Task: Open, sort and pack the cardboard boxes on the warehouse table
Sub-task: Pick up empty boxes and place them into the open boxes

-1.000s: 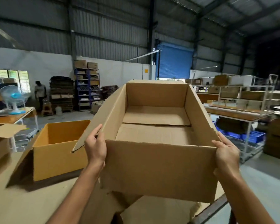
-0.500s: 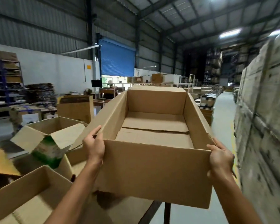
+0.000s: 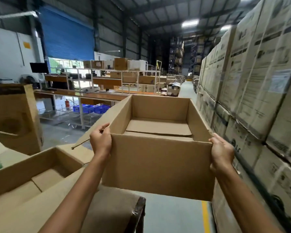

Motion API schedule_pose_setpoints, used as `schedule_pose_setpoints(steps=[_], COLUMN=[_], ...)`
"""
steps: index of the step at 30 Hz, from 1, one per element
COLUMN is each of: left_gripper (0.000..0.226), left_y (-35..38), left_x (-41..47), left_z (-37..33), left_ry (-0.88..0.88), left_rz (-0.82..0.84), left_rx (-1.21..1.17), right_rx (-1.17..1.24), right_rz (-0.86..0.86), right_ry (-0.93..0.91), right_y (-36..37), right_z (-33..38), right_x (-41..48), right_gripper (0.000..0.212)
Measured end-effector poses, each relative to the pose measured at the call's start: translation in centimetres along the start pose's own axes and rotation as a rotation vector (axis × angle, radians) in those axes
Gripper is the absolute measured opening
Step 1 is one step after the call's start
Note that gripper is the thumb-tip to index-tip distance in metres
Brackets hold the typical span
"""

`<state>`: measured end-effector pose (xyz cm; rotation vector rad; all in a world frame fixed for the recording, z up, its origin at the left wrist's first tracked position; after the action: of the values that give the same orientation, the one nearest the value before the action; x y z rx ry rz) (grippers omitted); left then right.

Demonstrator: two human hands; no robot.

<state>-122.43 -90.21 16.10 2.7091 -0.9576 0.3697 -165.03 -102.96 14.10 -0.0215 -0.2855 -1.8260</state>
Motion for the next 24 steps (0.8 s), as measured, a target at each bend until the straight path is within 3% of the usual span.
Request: schedule_pose_setpoints(steps=[8,15,24], left_gripper=[0.026,0.027,0.044], left_y=[10.0,19.2,28.2], left_x=[9.6,16.1,23.4], left_z=[9.7,19.2,32.6], left_ry=[-0.127,-0.176,-0.442], left_rz=[0.058,0.059,0.037], left_rx=[0.061,0.139,0.299], right_rx=[-0.205,-0.323,-0.437], right_rz=[-0.082,-0.078,0.057], right_ry=[0.012,0.07,0.209], right_y=[3.2,6.6,13.4], right_z=[-4.0,-12.3,-22.0], right_x=[10.9,22.8,40.4], right_gripper=[0.036,0.035,0.033])
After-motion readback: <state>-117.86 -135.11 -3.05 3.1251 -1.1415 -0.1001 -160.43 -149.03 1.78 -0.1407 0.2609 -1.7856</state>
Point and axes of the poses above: each hand's wrist, its own x-axis towards the middle knuckle, its own y-axis out of the palm, z = x × y, the point moved 8 cm from there along x, towards the middle knuckle, and after that the axes turned 8 degrees about z, right-handed, at the moved point
